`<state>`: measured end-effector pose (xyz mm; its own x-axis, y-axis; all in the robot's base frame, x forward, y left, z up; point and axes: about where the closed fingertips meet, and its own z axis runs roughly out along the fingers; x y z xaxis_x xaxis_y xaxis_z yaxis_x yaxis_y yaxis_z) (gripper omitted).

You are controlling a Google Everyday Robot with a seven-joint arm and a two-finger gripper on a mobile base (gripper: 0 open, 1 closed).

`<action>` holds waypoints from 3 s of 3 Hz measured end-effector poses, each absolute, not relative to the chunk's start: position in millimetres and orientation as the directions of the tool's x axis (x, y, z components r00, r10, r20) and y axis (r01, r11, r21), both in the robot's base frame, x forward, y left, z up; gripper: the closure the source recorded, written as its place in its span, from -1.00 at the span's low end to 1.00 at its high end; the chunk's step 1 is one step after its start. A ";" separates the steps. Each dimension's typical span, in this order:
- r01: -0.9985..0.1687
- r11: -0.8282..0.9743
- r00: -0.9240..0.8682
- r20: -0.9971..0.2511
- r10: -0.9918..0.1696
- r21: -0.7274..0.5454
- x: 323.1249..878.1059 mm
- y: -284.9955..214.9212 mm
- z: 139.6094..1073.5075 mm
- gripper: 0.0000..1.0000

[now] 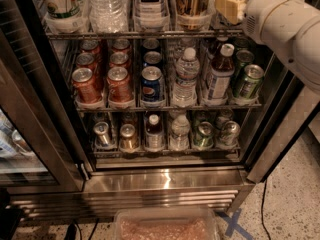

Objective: Pick pepsi can from top shelf of fridge

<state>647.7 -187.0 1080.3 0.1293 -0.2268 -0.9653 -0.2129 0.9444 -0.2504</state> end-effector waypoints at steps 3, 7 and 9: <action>-0.219 0.960 0.178 -0.974 -0.137 -0.175 628.6 -196.0 1118.6 1.00; -0.365 0.921 -0.040 -0.986 -0.163 -0.137 557.8 -196.1 1102.2 1.00; -0.524 0.842 -0.161 -0.957 -0.241 -0.124 504.5 -145.9 1042.7 1.00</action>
Offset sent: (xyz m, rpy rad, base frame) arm -0.0242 -0.0156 0.0418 0.1265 -0.0739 0.0219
